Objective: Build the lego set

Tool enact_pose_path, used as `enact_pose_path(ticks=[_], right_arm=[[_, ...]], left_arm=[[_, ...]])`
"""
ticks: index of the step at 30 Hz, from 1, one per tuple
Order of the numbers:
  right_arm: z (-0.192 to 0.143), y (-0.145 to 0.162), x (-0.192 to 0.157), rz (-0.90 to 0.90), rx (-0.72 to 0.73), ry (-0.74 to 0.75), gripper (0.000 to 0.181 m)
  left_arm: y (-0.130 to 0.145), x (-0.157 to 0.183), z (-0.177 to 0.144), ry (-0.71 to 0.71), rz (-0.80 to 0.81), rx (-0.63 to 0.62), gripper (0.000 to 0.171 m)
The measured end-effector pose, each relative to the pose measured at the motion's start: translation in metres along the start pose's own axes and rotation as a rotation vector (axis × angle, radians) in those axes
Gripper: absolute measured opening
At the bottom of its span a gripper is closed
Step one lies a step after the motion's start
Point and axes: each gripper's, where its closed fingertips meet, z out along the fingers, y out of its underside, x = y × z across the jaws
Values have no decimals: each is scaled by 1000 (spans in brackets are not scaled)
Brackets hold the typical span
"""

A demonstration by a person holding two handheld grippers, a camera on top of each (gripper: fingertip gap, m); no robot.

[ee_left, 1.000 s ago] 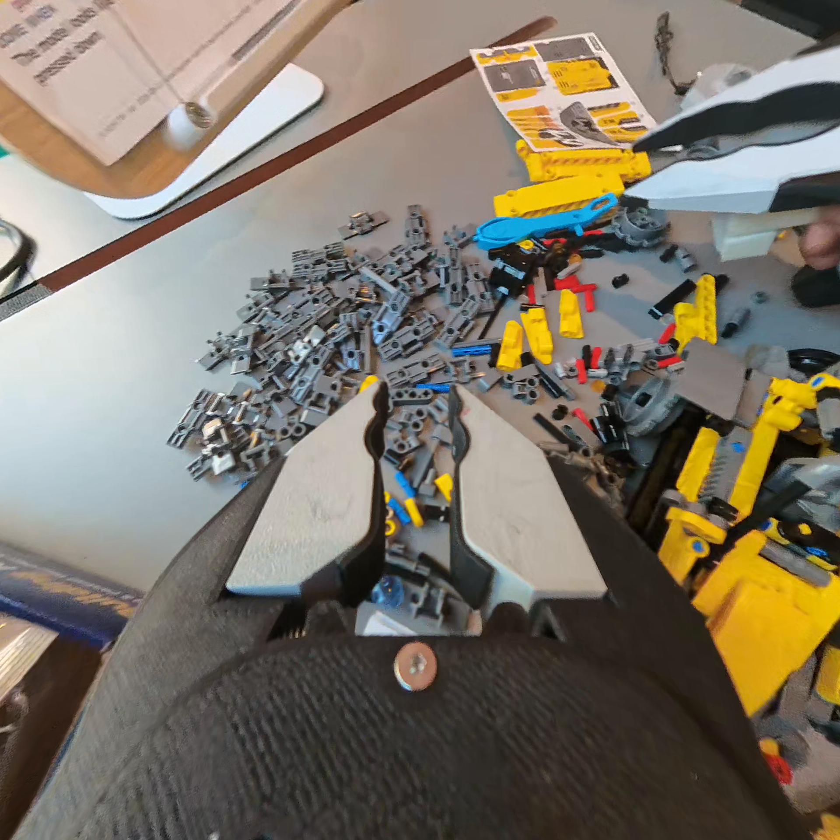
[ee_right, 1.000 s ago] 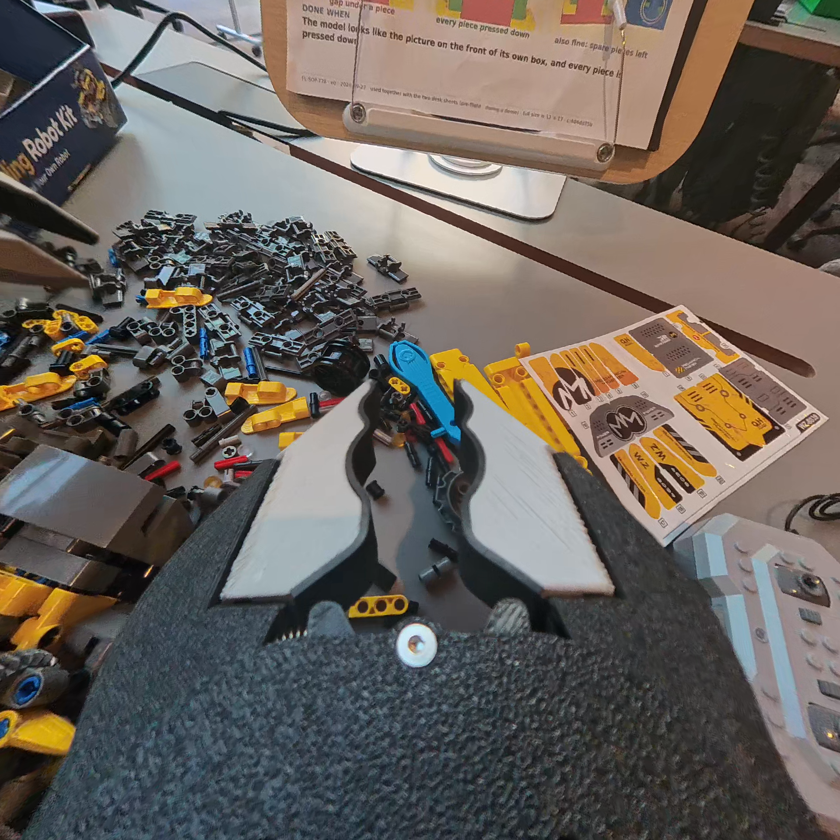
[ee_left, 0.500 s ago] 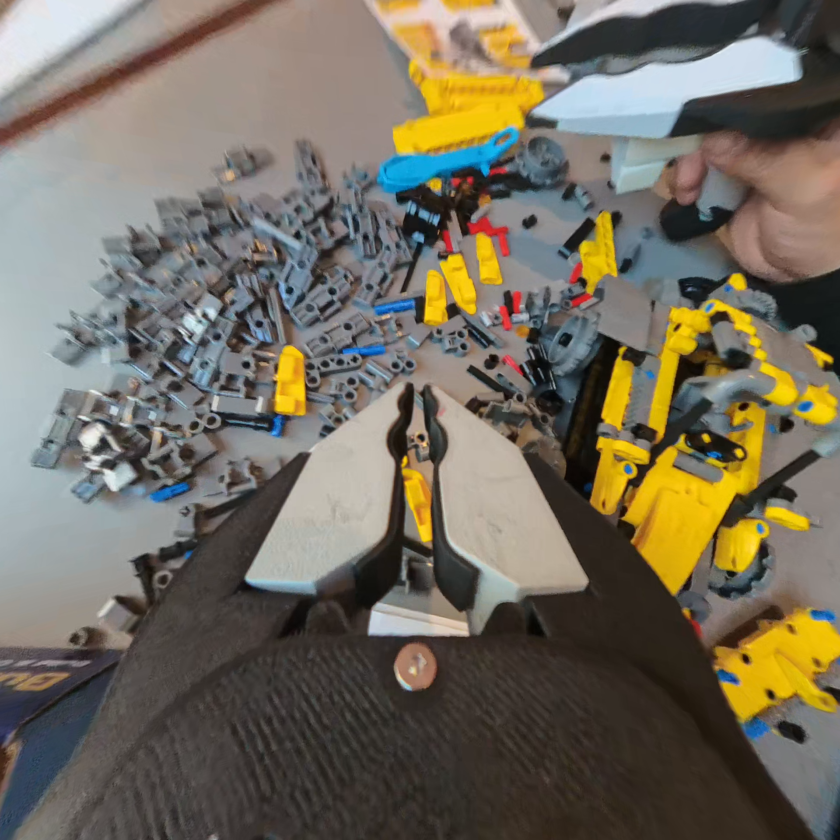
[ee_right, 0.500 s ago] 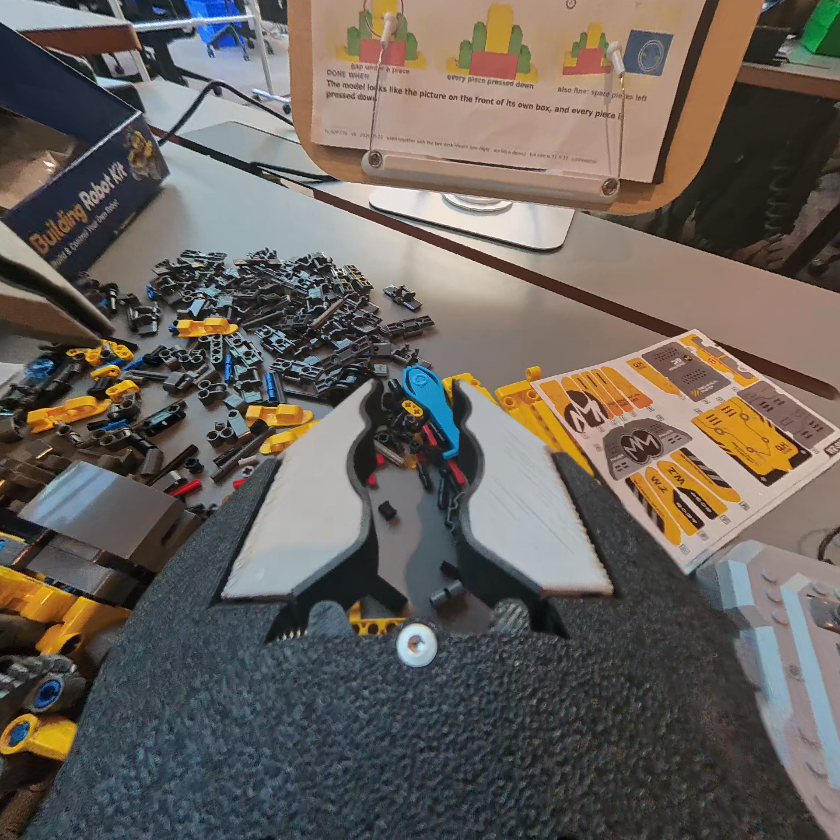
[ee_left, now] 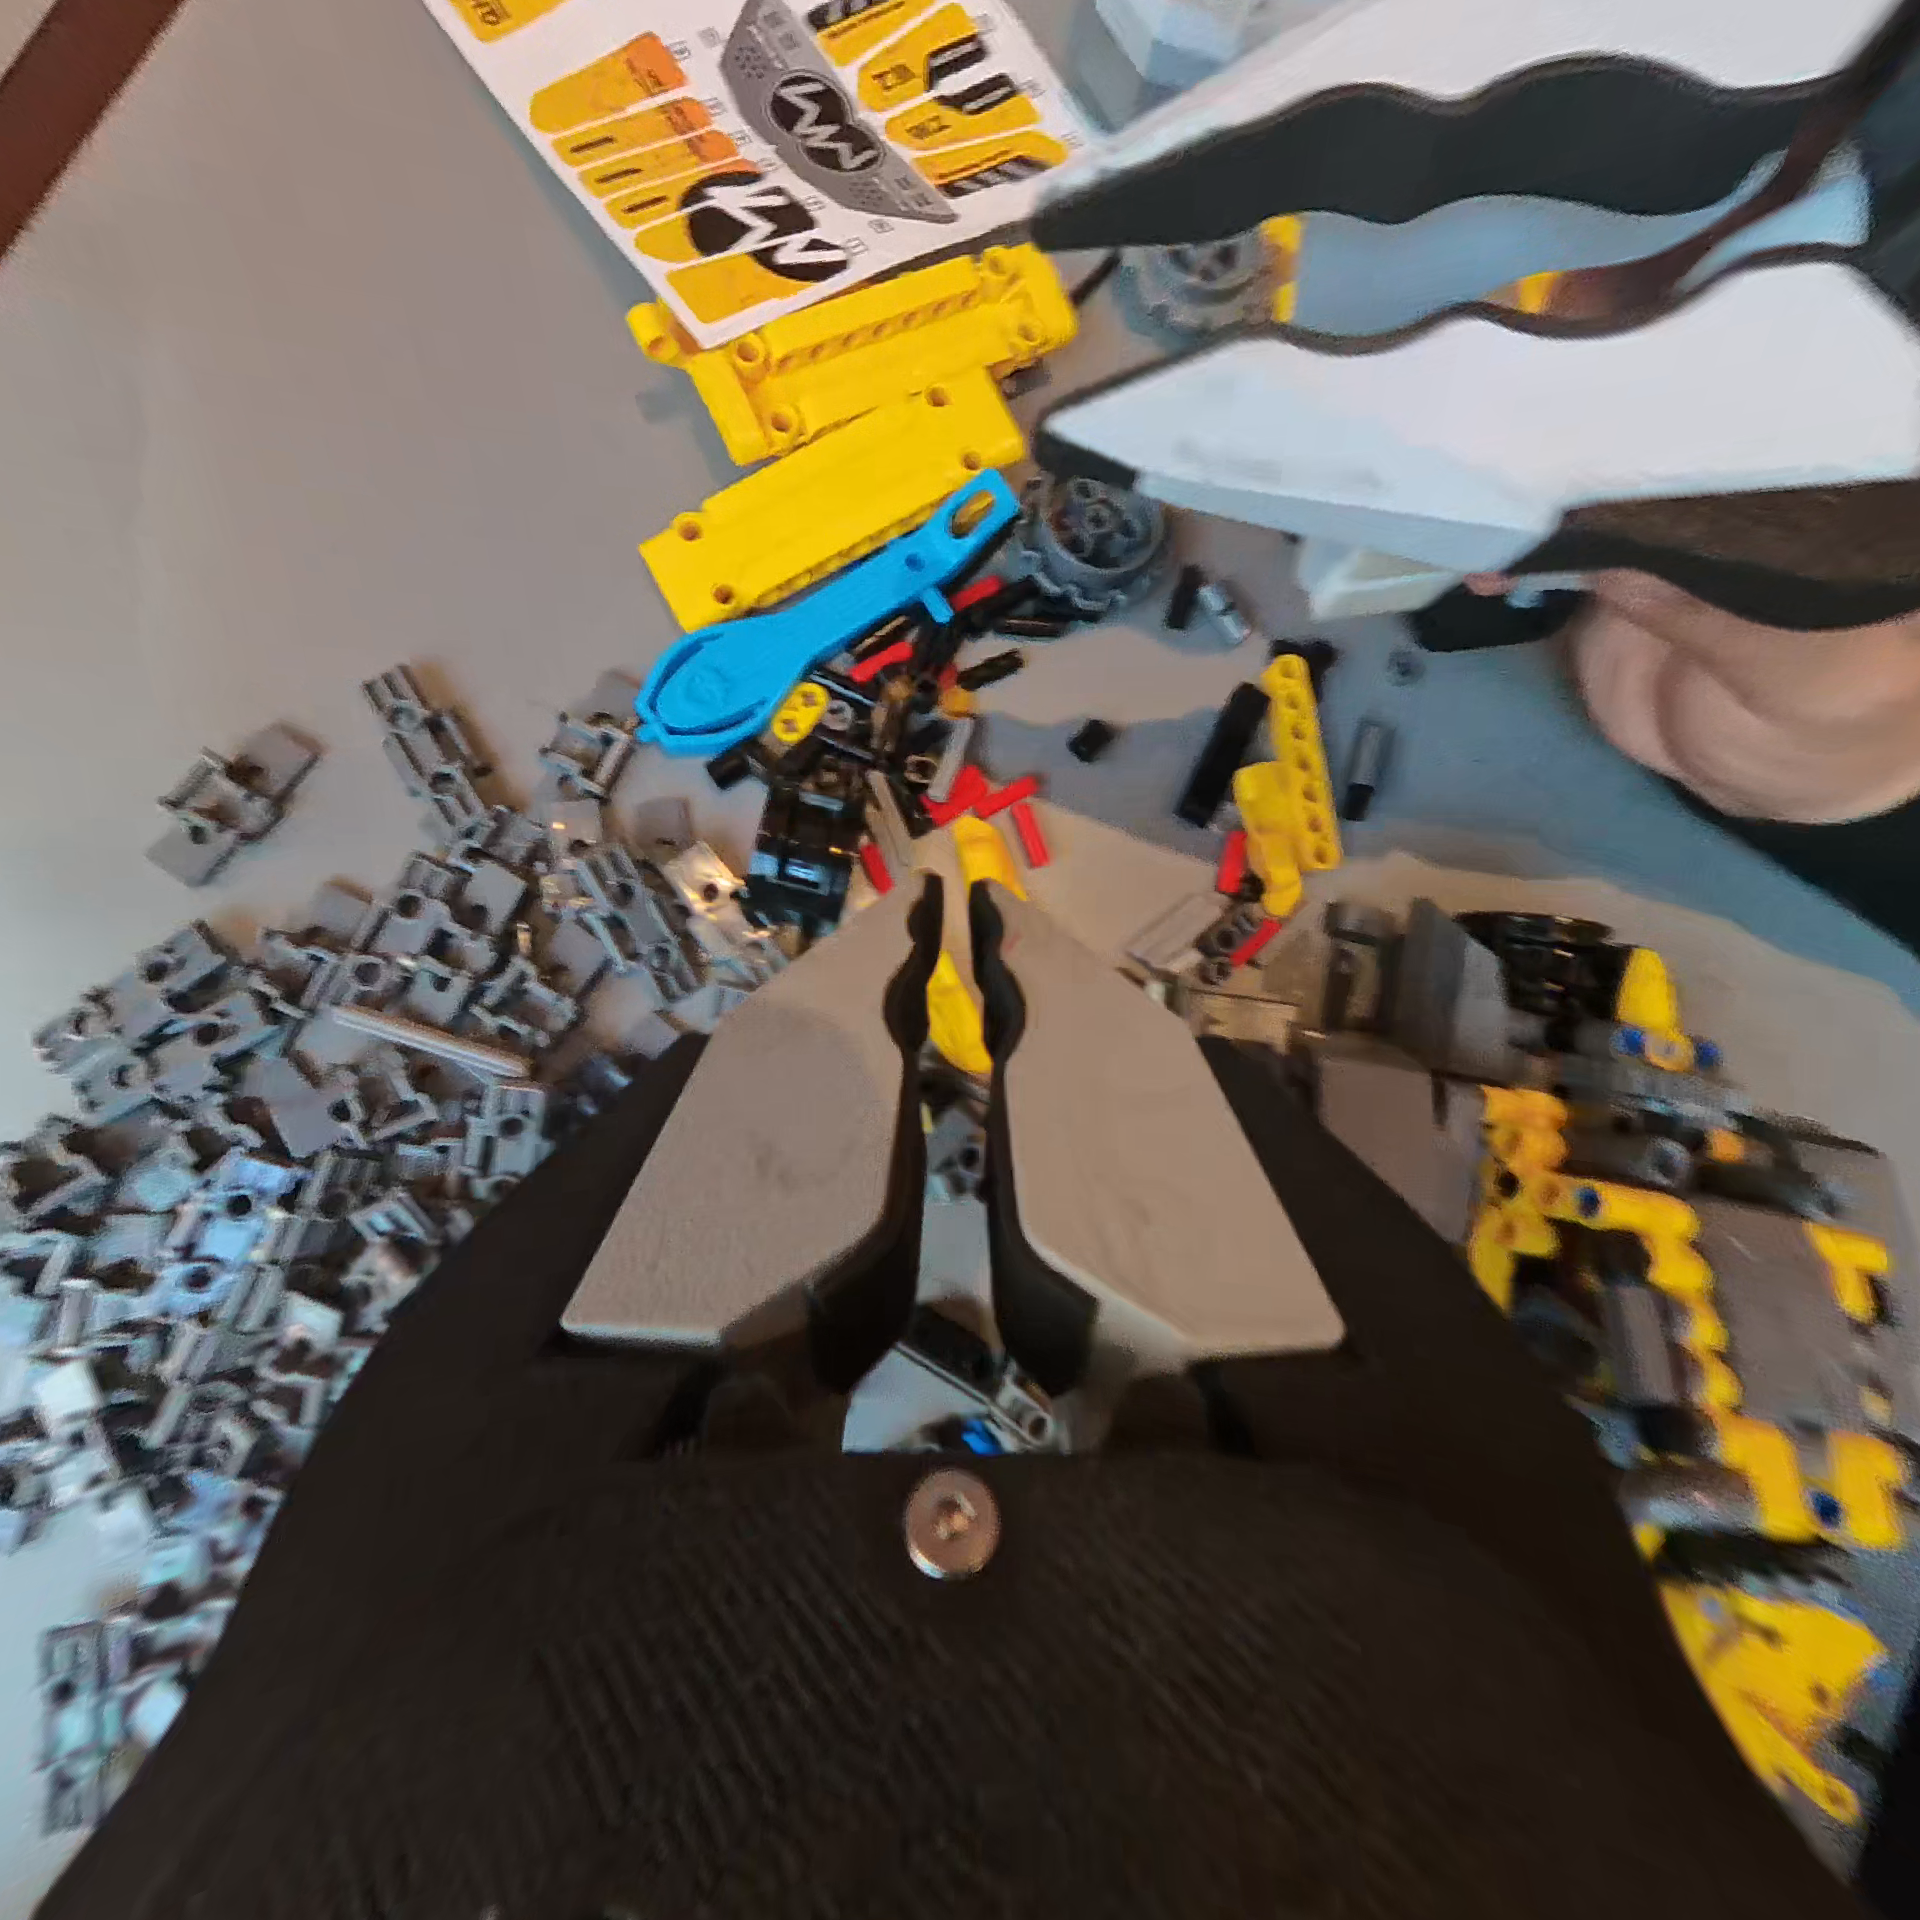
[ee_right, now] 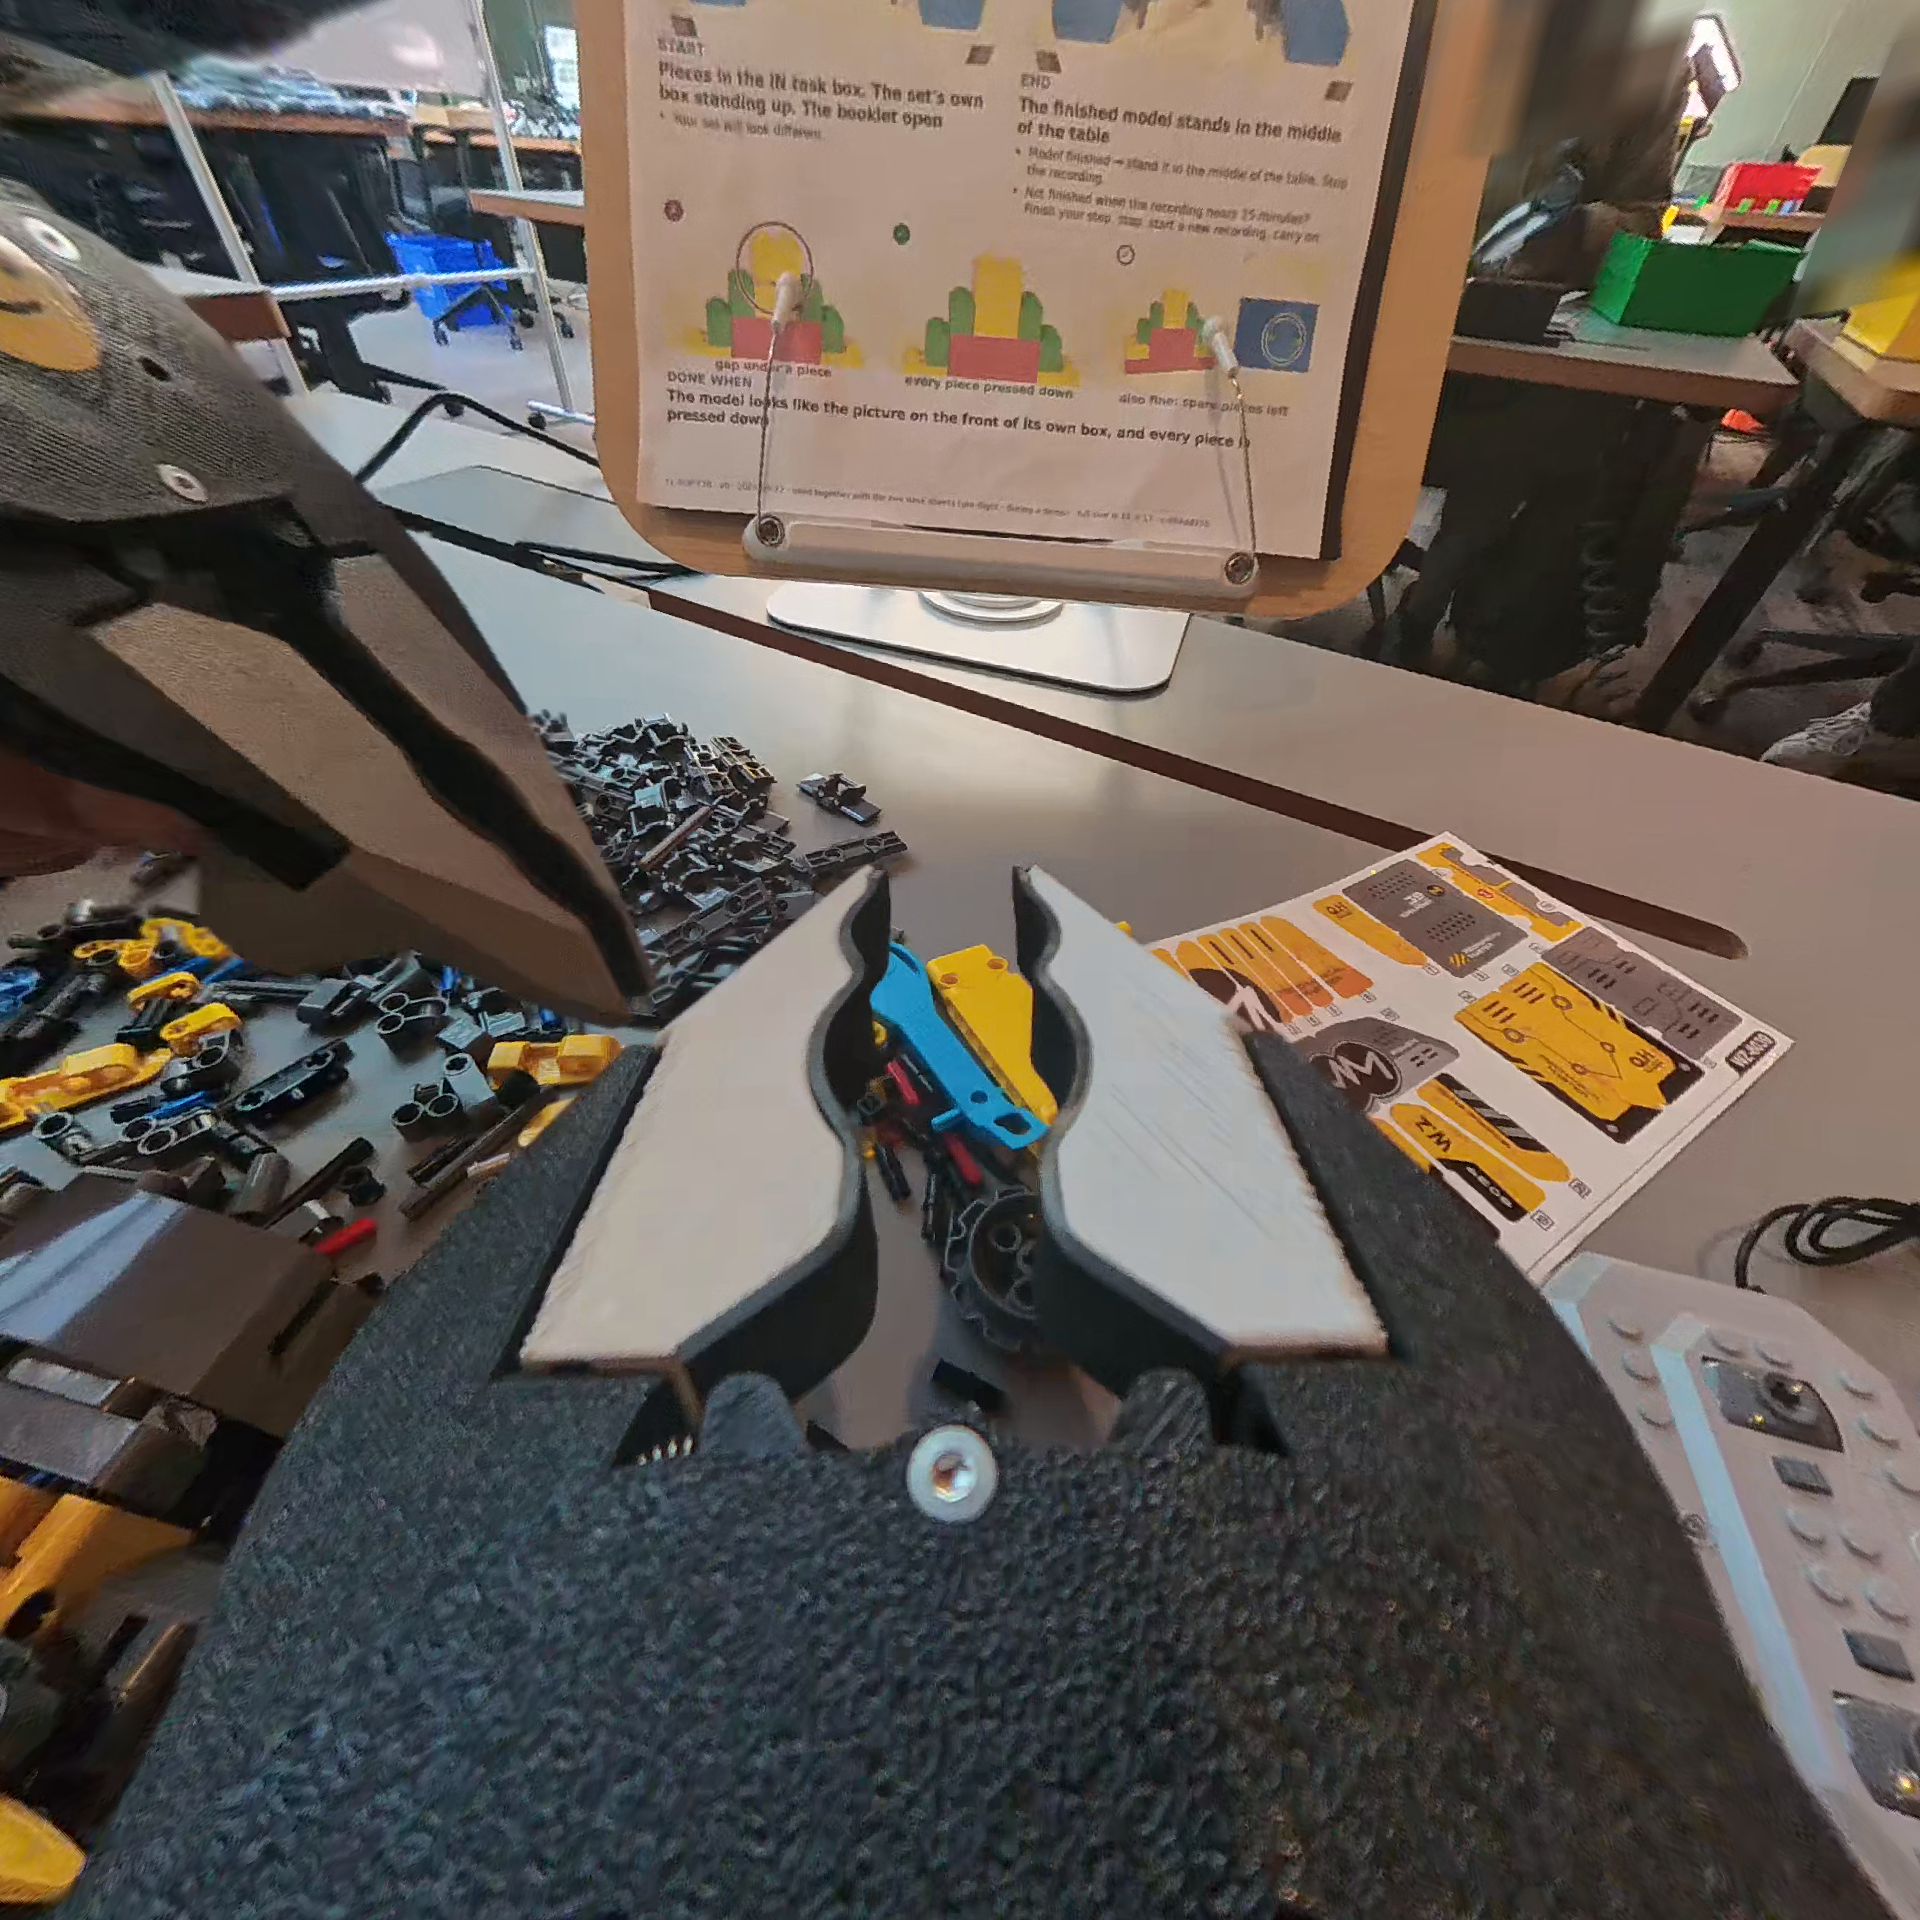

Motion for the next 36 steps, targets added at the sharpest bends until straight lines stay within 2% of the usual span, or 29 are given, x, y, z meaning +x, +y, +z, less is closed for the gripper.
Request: enact_pose_path(ticks=[2, 6, 10, 12, 16, 19, 27, 29, 31, 32, 34, 36], right_arm=[[1, 0, -4, -14, 2, -11, 23], [1, -6, -4, -8, 42, -11, 21], [-2, -10, 4, 26, 65, -2, 21], [-3, -12, 4, 53, 85, -12, 20], [-5, -14, 6, 56, 93, -10, 20], [-5, -16, 6, 57, 98, -11, 20], [-11, -22, 15, 116, 122, -16, 20], [-13, -25, 8, 108, 115, -96, 18], [-15, -26, -14, 91, 83, -275, 8], [-16, -23, -18, 87, 56, -318, 6], [-18, -17, -22, 119, 14, -385, 2], [-24, -16, -32, 212, -20, -506, 1]], left_arm=[[-2, -9, 7, -49, 23, -23, 0], [-11, 17, 13, 47, 87, -40, 0], [5, 12, 30, -50, 184, -202, 1], [10, 14, 38, -58, 189, -236, 3], [12, 22, 49, -47, 180, -258, 9], [12, 18, 53, -94, 193, -270, 1], [15, 15, 48, -118, 230, -289, 1], [1, 14, 38, -141, 261, -228, 1], [-24, 18, 22, -159, 344, -89, 0], [-33, 21, 13, -166, 406, -25, 0], [-38, 27, -4, -209, 558, 63, 0], [-37, 27, -21, -316, 703, 129, 0]])
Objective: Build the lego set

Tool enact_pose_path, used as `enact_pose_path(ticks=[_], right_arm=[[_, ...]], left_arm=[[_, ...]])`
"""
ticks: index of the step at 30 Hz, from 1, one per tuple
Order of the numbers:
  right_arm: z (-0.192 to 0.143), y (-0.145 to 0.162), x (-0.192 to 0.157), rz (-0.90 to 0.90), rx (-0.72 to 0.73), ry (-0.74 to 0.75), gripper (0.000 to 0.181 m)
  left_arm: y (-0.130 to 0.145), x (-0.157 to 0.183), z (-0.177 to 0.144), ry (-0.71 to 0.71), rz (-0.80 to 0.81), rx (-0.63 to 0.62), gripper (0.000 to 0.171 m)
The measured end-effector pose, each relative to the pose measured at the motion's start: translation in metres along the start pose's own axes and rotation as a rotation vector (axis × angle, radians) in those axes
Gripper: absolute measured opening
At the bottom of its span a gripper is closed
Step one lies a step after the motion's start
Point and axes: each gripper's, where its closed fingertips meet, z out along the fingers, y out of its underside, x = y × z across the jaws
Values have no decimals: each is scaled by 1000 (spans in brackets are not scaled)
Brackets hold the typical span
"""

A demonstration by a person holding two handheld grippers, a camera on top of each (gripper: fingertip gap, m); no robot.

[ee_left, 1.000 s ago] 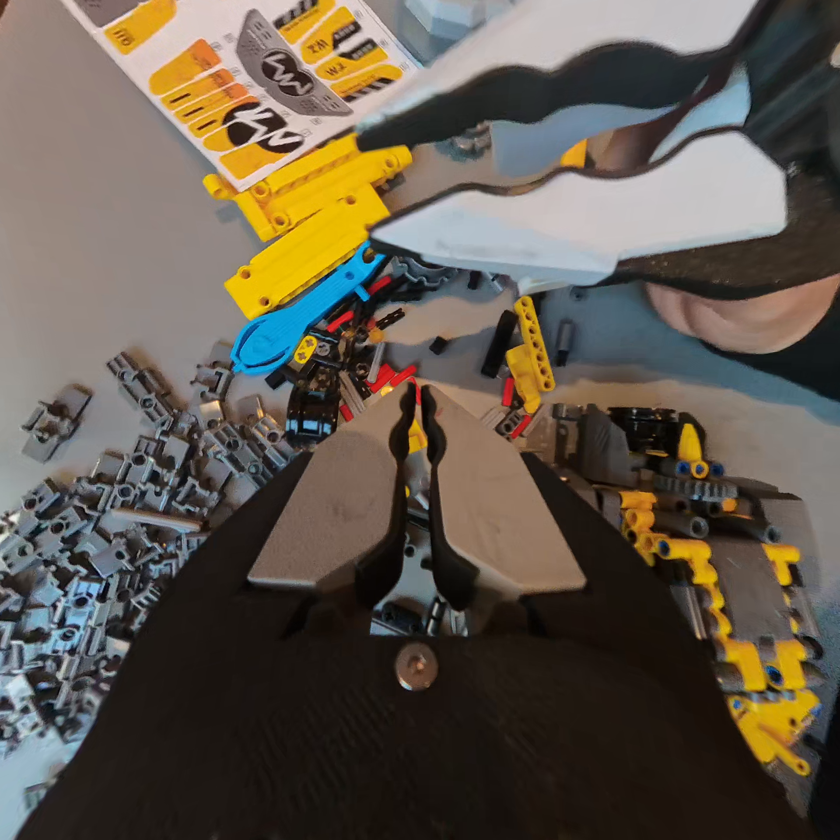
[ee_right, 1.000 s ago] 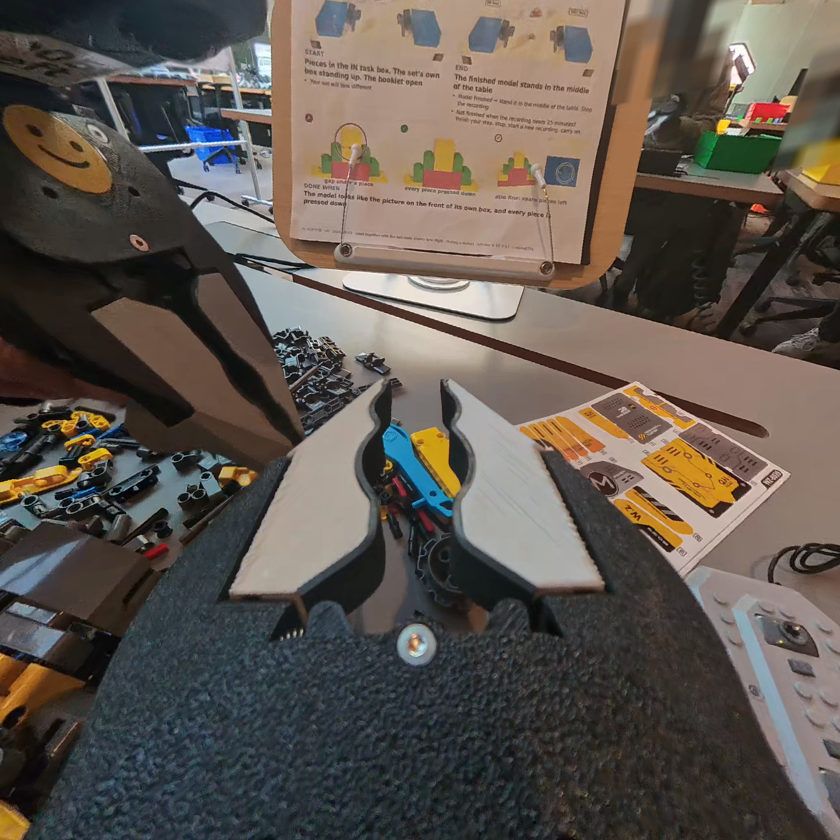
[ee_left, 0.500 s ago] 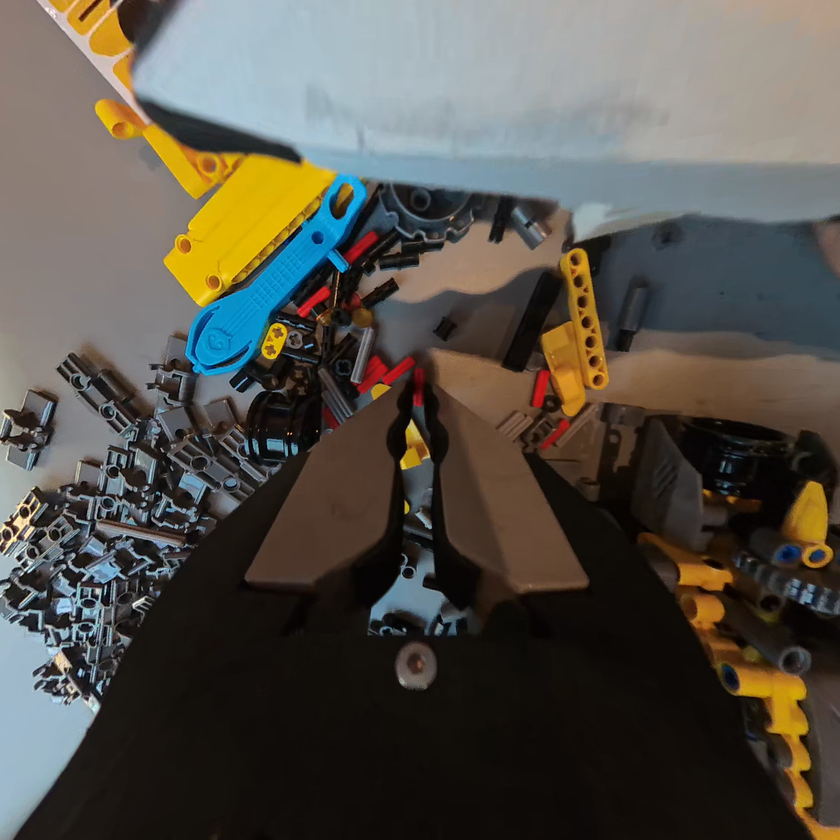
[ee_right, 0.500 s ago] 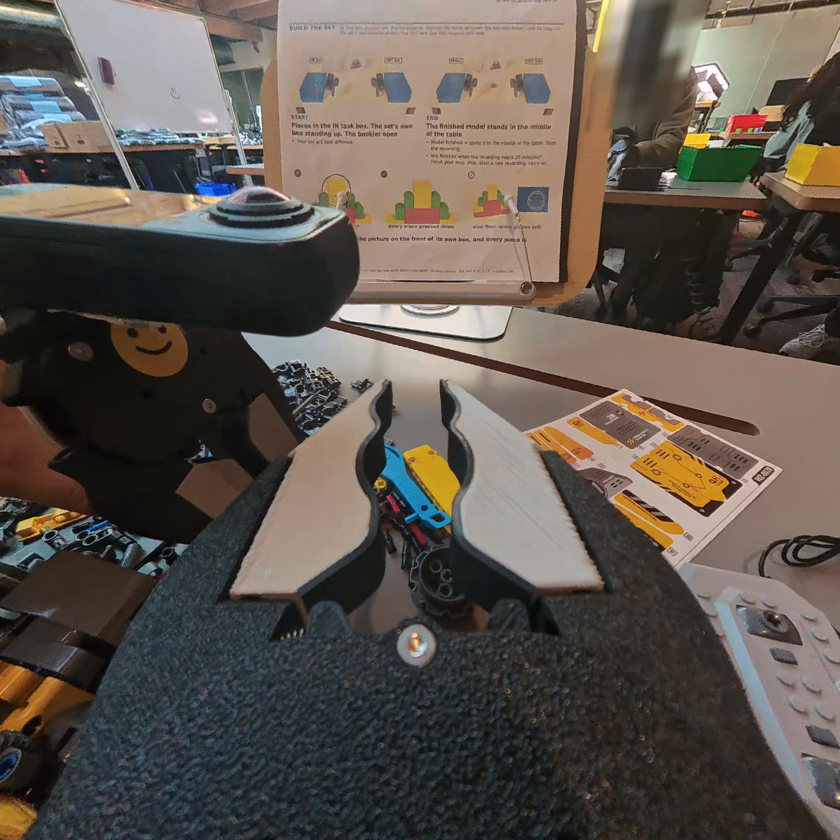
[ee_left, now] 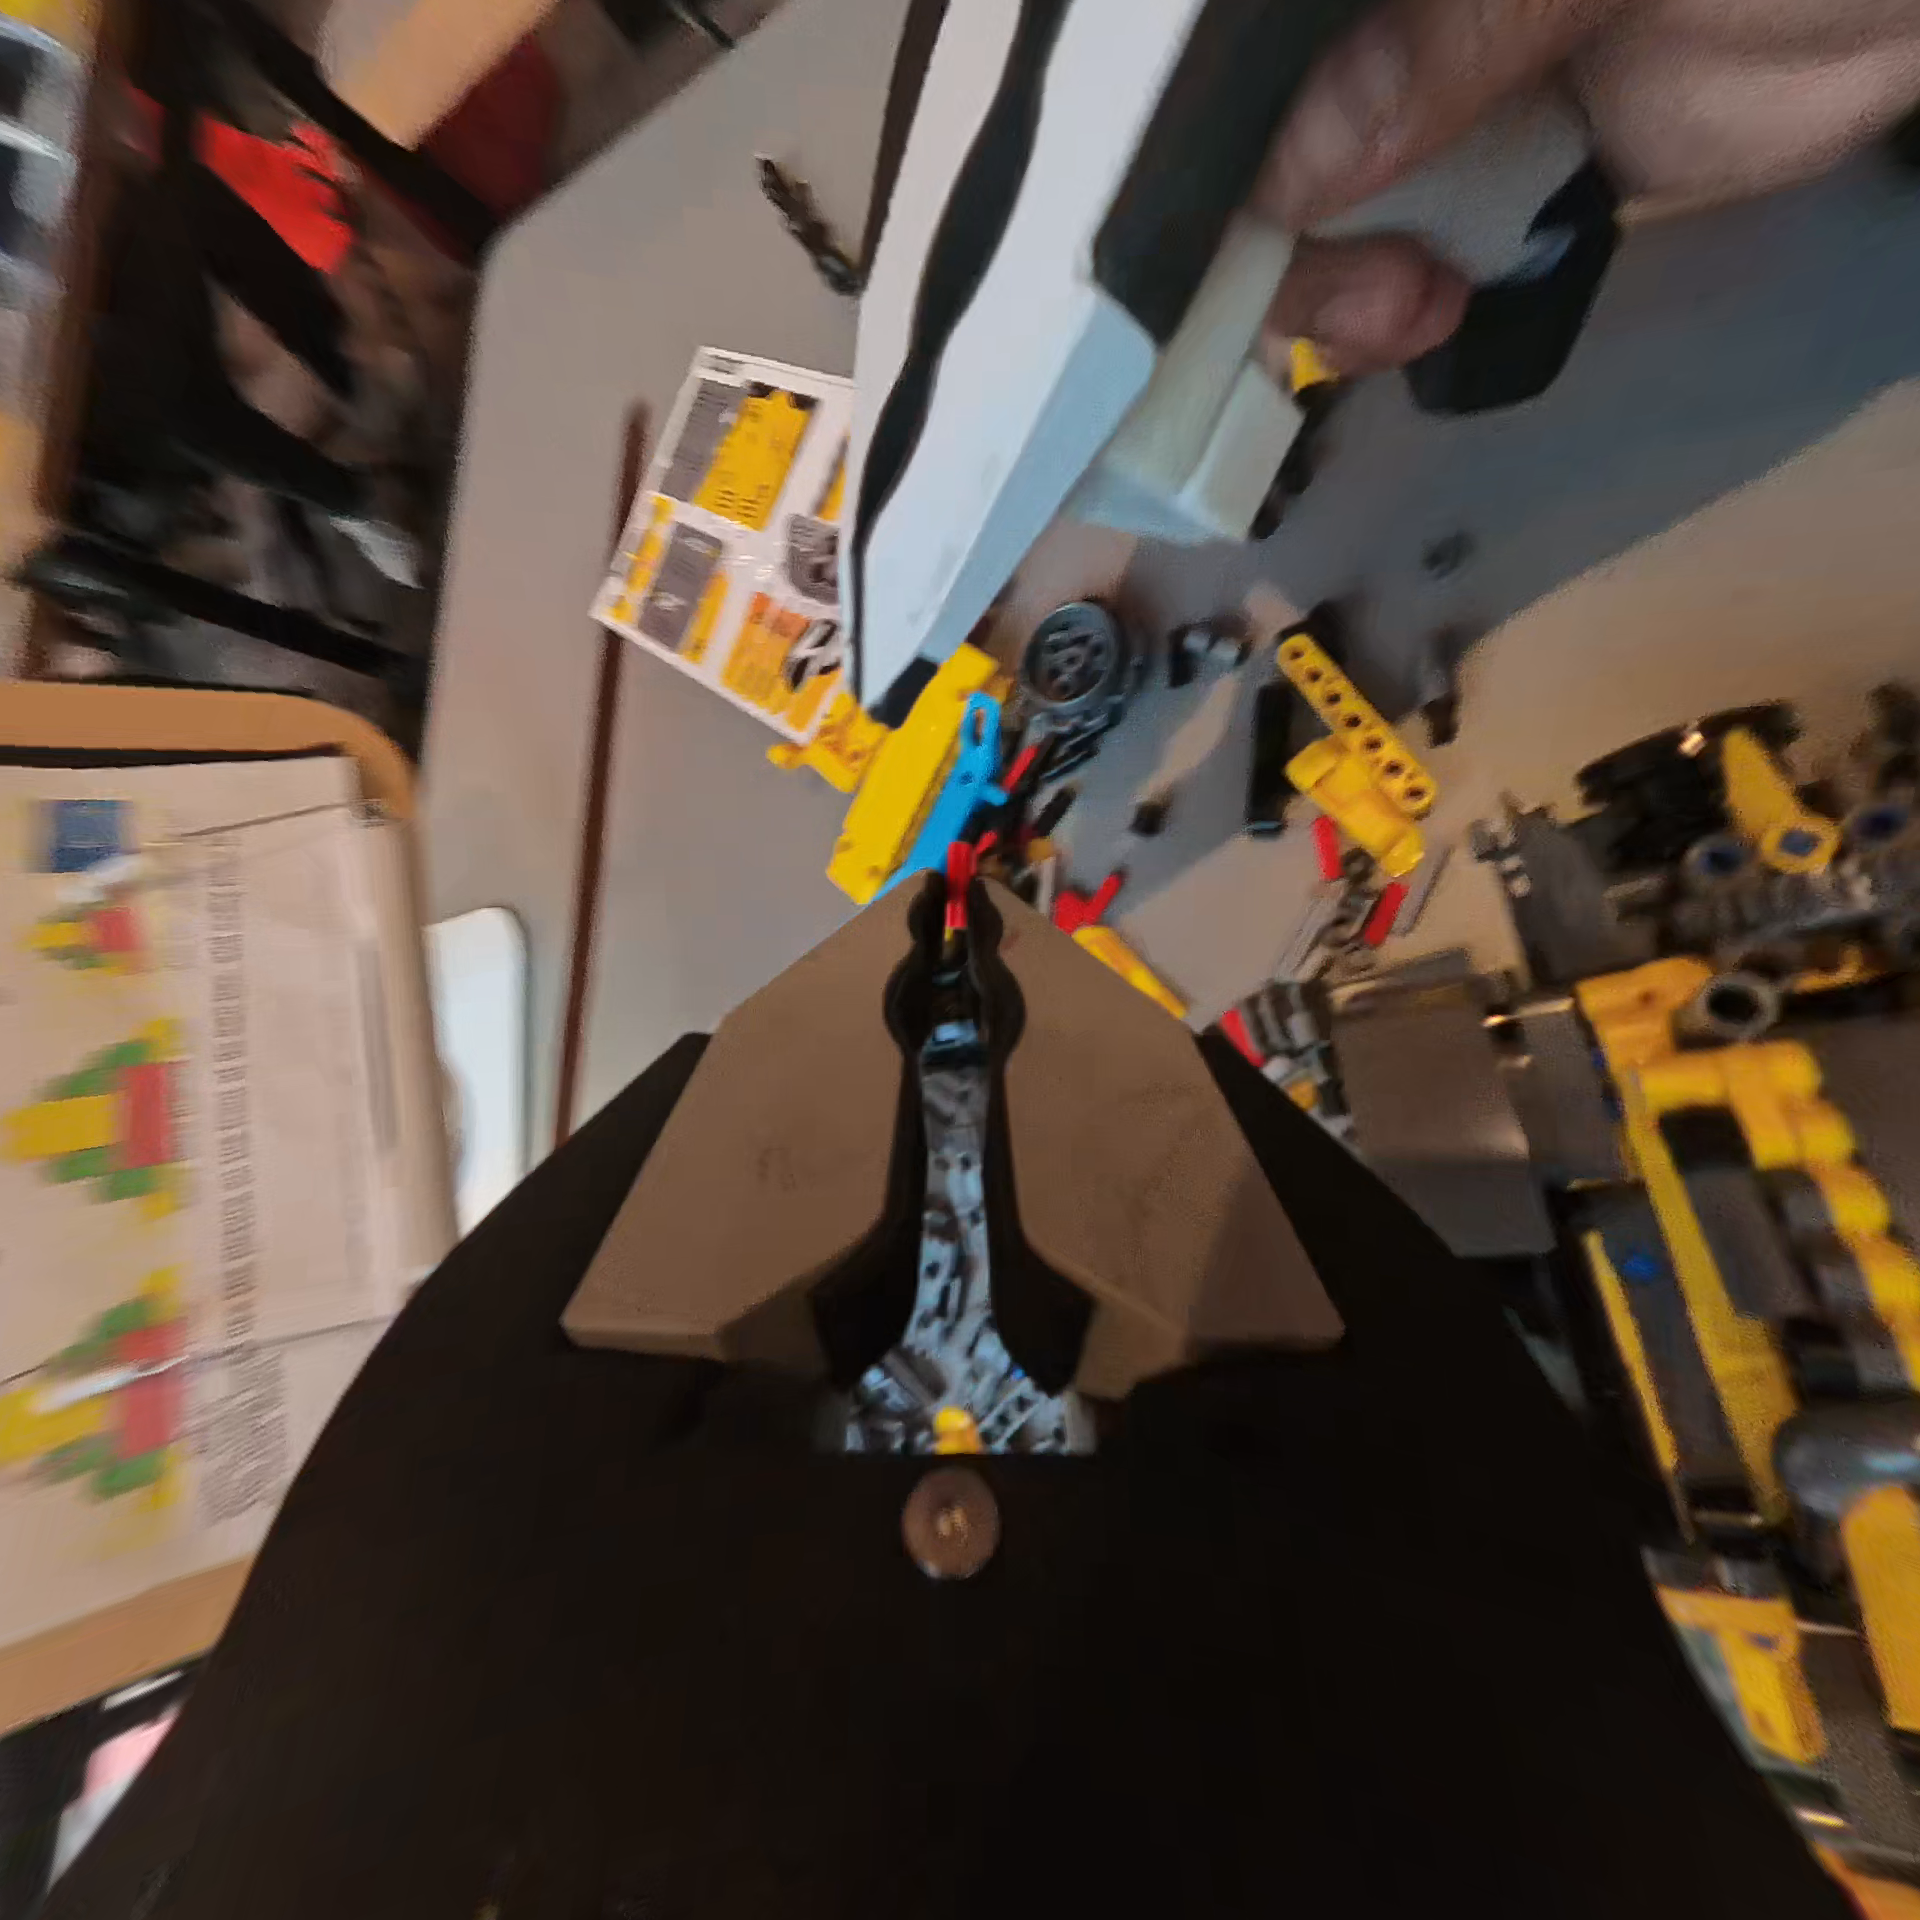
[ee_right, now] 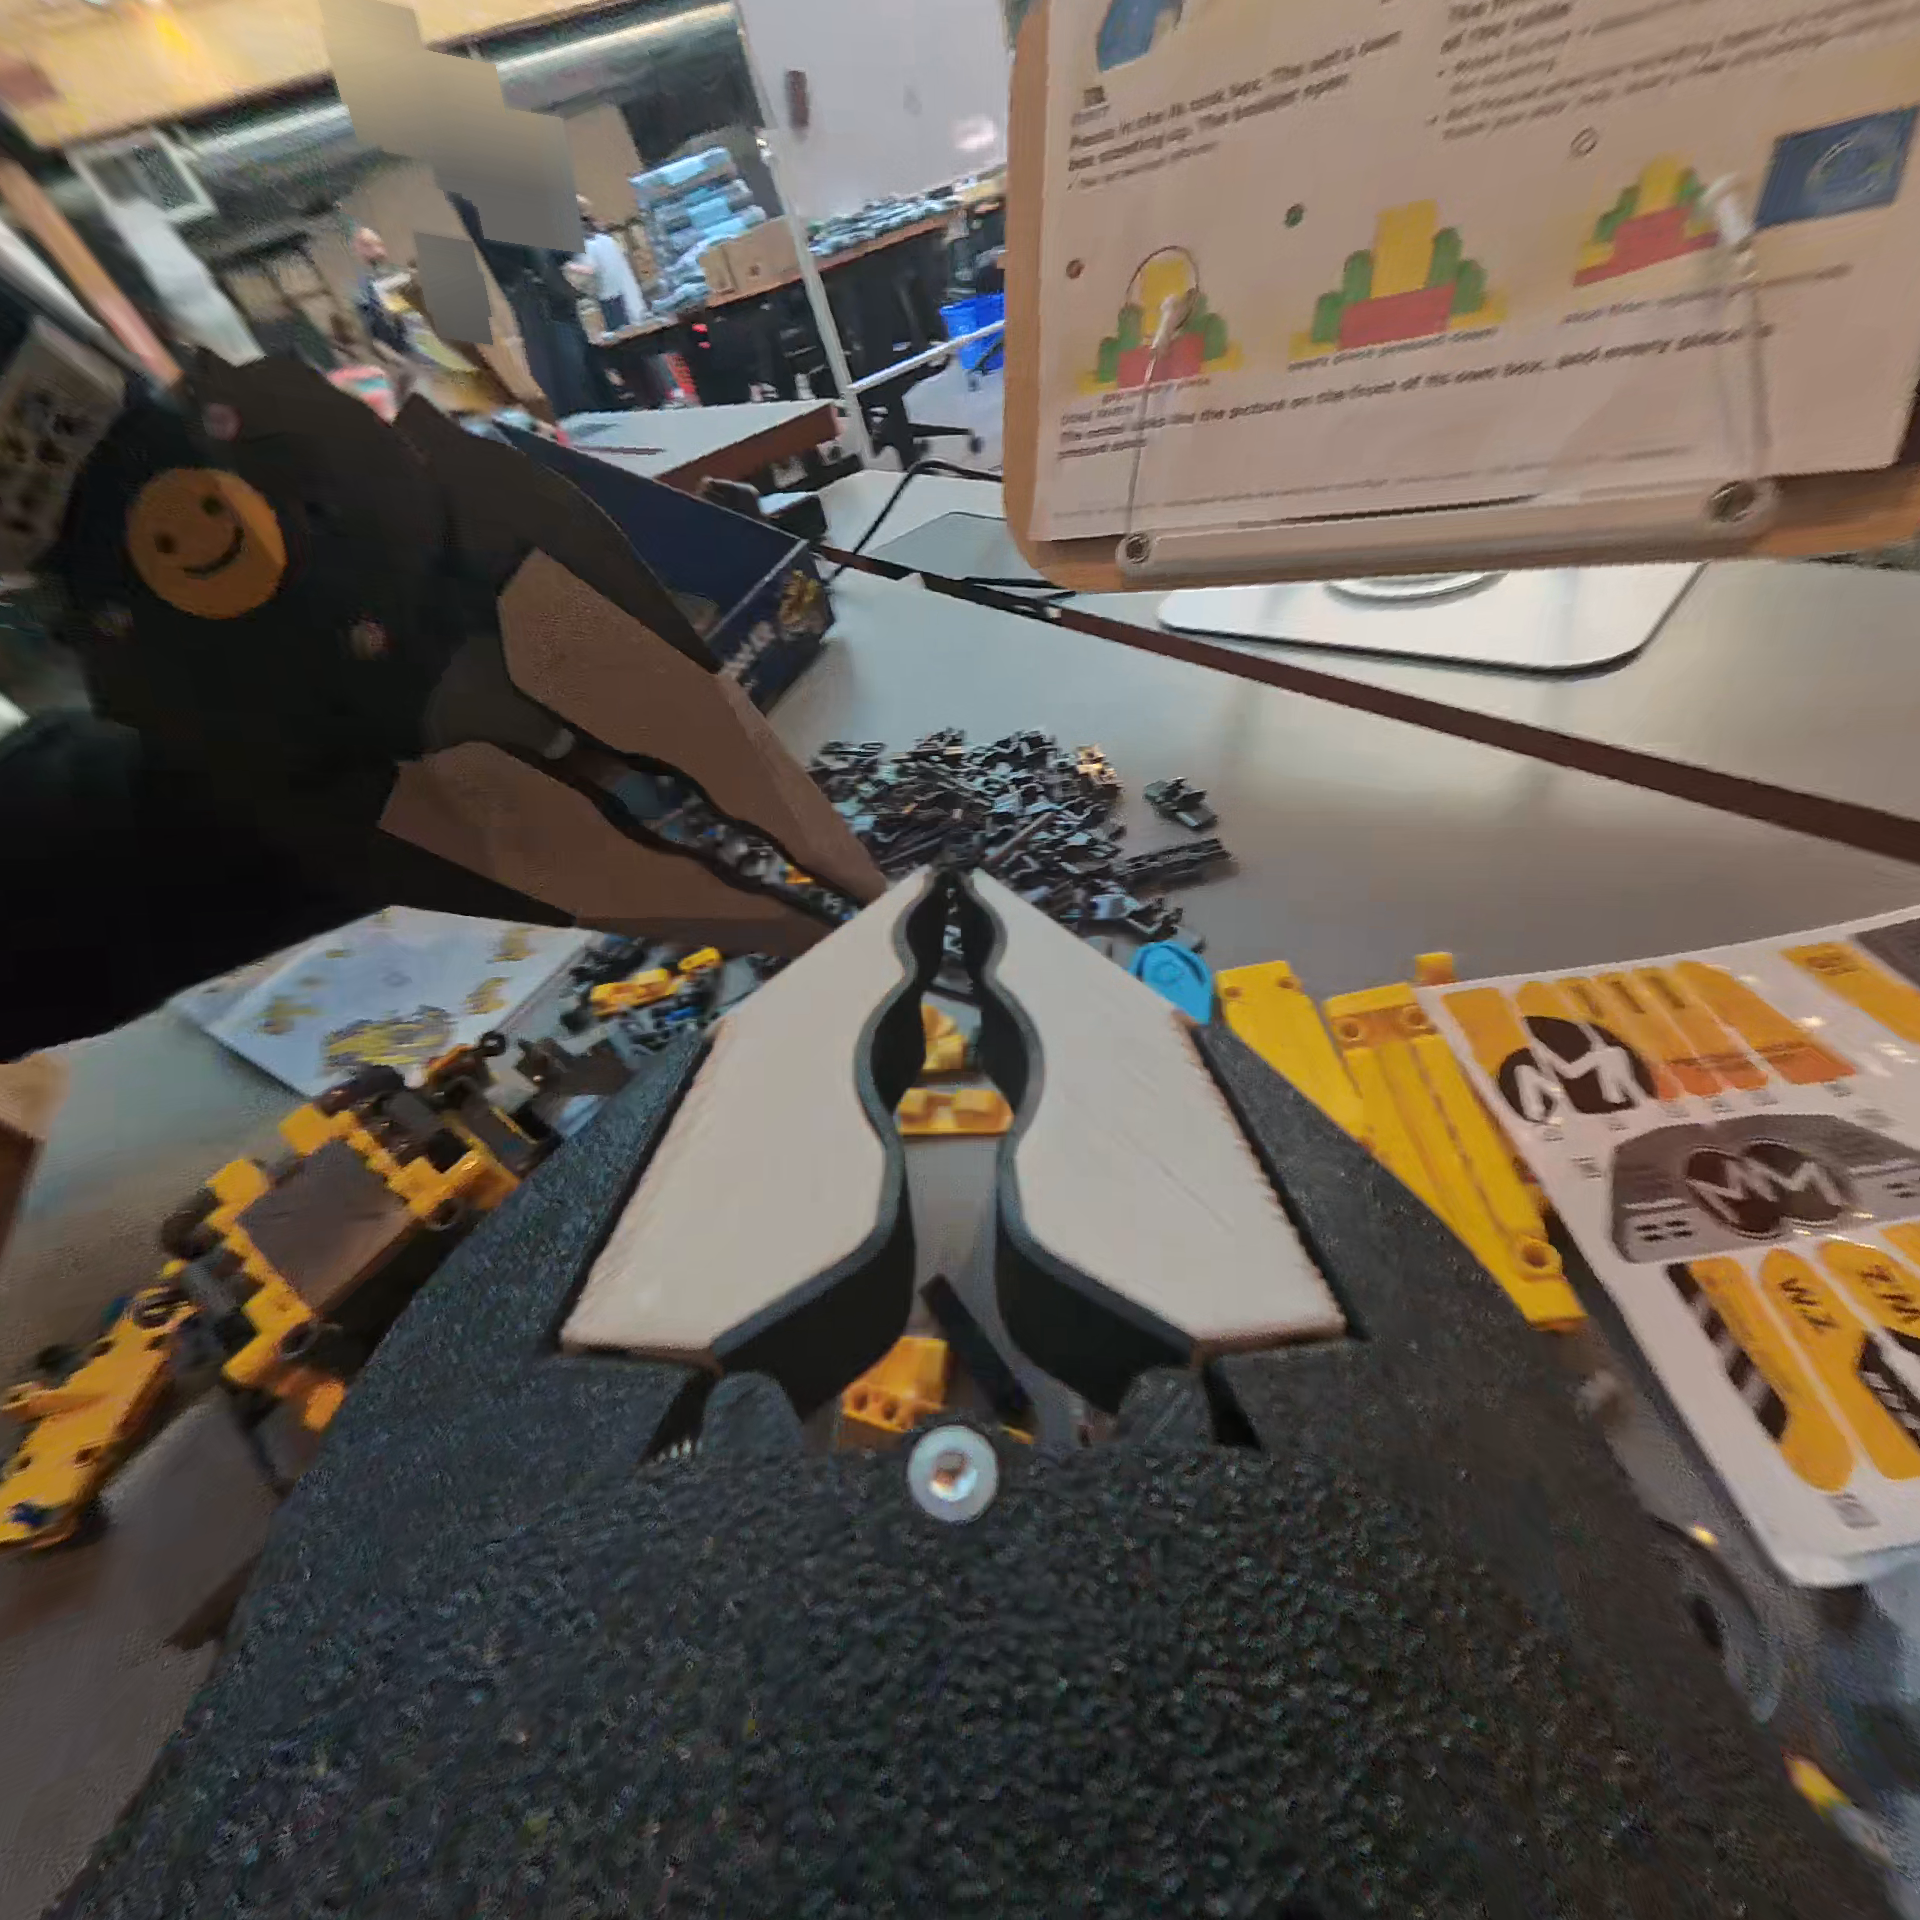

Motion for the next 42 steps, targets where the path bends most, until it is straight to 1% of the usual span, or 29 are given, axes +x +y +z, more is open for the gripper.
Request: enact_pose_path(ticks=[2, 4, 5, 9, 11, 13, 14, 17, 18, 20, 23, 26, 28, 30, 35, 38, 42], right_arm=[[-1, -3, -11, 81, 18, -107, 3], [-1, -5, -28, 132, 21, -236, 3], [-1, -5, -32, 136, 17, -260, 4], [6, 1, -43, 110, -13, -283, 4], [11, 7, -45, 107, -46, -288, 4], [11, 7, -45, 117, -41, -298, 5], [9, 5, -47, 125, -32, -314, 0], [6, 1, -48, 155, -15, -340, 0], [5, 0, -45, 157, -13, -331, 0], [3, -4, -37, 175, 13, -296, 17], [0, -6, -39, 207, 27, -336, 15], [6, 3, -43, 177, -29, -331, 13], [8, 4, -44, 171, -32, -327, 10], [7, 4, -44, 173, -33, -330, 4], [6, 3, -47, 183, -37, -355, 4], [7, 5, -47, 164, -50, -343, 4], [9, 9, -46, 159, -73, -334, 4]], left_arm=[[3, -5, -14, -112, 81, 6, 0], [2, -4, -23, -179, 131, 18, 0], [2, -4, -25, -206, 155, 12, 0], [-2, -2, -31, -268, 230, -1, 0], [-5, 1, -30, -261, 240, -7, 0], [-5, 2, -30, -277, 257, -24, 0], [-7, 3, -30, -281, 272, -16, 0], [-13, 1, -32, -316, 282, 7, 0], [-14, 0, -33, -325, 281, 8, 0], [-14, -1, -32, -326, 273, 15, 0], [-14, -1, -32, -332, 276, 14, 0], [-15, 1, -33, -330, 275, 27, 0], [-14, 1, -33, -332, 261, 27, 0], [-16, 2, -34, -326, 237, 57, 0], [-17, 4, -37, -332, 186, 89, 0], [-16, 6, -36, -332, 138, 114, 0], [-13, 8, -33, -279, 23, 146, 0]])
